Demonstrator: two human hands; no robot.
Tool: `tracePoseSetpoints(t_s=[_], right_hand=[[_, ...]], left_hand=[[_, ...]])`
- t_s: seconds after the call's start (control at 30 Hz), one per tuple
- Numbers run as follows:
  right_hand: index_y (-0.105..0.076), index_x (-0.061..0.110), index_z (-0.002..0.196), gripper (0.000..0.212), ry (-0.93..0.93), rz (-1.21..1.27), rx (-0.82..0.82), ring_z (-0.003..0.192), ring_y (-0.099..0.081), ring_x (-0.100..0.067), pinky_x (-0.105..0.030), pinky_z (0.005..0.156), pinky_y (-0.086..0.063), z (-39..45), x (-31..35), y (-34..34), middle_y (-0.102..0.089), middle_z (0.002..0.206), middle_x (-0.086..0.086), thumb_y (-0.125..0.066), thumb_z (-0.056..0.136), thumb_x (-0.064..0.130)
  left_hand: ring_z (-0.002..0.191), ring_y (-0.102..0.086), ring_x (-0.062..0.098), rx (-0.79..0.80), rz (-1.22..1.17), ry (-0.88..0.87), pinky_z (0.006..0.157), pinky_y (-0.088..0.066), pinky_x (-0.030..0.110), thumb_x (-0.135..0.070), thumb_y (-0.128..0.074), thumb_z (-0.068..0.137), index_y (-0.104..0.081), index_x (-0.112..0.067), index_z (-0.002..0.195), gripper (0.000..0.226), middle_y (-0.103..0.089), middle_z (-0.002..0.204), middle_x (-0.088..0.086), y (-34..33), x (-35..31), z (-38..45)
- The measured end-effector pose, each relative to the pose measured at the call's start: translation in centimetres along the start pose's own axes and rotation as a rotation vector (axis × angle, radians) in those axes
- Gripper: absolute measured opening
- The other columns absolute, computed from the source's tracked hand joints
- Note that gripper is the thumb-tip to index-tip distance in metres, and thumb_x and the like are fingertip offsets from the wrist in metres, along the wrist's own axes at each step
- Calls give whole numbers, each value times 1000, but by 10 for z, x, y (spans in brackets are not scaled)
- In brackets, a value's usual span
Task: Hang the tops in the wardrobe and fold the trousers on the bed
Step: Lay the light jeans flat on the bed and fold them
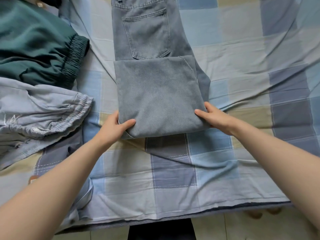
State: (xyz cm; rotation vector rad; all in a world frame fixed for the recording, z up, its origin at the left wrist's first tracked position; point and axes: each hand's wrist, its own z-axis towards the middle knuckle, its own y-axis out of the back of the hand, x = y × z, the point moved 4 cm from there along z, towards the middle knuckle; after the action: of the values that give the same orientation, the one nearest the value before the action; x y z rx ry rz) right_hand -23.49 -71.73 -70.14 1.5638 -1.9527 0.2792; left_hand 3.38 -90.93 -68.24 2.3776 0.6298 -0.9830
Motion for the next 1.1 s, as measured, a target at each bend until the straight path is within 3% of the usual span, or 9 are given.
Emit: tracePoseSetpoints(t_s=[0.07,0.2,0.33,0.5,0.63,0.73,0.87,0.97,1.1], right_hand=[[-48,22,124,29,2,-68,1,90,-54,8,-14,65,-41,-9,-9,0,-58,115,11,-50,98,35],[-52,15,133,39,-102,-85,112,112,-57,-10,-24,90,-44,-41,-51,-12,-59,128,4,-56,96,27],[-64,12,120,32,-382,-14,266,94,-67,-8,-16,71,-50,-90,-105,-39,-70,112,1,-63,91,27],[-64,16,94,21,-301,114,19,70,-57,-12,-23,56,-39,-79,-102,-34,-64,87,0,-61,90,36],[-63,7,109,29,-147,309,-191,68,-60,-4,-19,54,-46,-43,-62,-25,-66,78,6,-63,90,30],[-61,10,107,18,0,241,-202,75,-63,-6,-17,63,-51,-31,-35,-21,-69,91,0,-64,90,11],[-55,19,87,15,157,242,-273,53,-55,7,-7,44,-37,-24,-10,-2,-64,75,8,-58,93,6],[-60,18,98,5,118,242,-318,59,-54,-4,-19,58,-47,-11,-4,14,-60,80,0,-57,95,16],[-63,4,111,24,11,-32,-436,69,-53,-14,-25,66,-42,8,-11,43,-60,89,-4,-56,93,17]], left_hand=[[95,-64,-4,4,40,0,86,-51,19,-13,-70,88,-62,-21,115,29,-69,106,-13,-5,6,-15],[83,-64,-7,114,127,151,70,-48,10,-8,-75,82,-65,-17,104,25,-69,94,-12,-29,47,-61],[87,-67,2,278,96,383,65,-49,11,-8,-78,80,-65,-16,104,29,-71,97,-8,-44,89,-104],[86,-70,3,-9,-218,328,72,-54,15,-2,-75,81,-56,-10,106,33,-71,105,3,-39,79,-85],[86,-67,12,-212,-382,267,79,-54,23,-7,-73,82,-50,-6,117,42,-70,100,5,-34,53,-39],[87,-62,21,-372,-107,196,77,-51,27,-14,-76,82,-59,-8,100,26,-67,95,9,-23,33,-17],[83,-55,25,-550,251,-108,81,-40,24,-24,-75,81,-59,-12,91,22,-48,101,5,-7,-8,-4],[99,-55,27,-492,422,-100,90,-39,27,-27,-72,84,-57,-9,106,32,-49,114,9,-7,-26,21],[130,-36,36,-346,781,-107,108,-30,46,-21,-72,79,-34,-9,141,73,-36,141,16,-20,-47,47]])
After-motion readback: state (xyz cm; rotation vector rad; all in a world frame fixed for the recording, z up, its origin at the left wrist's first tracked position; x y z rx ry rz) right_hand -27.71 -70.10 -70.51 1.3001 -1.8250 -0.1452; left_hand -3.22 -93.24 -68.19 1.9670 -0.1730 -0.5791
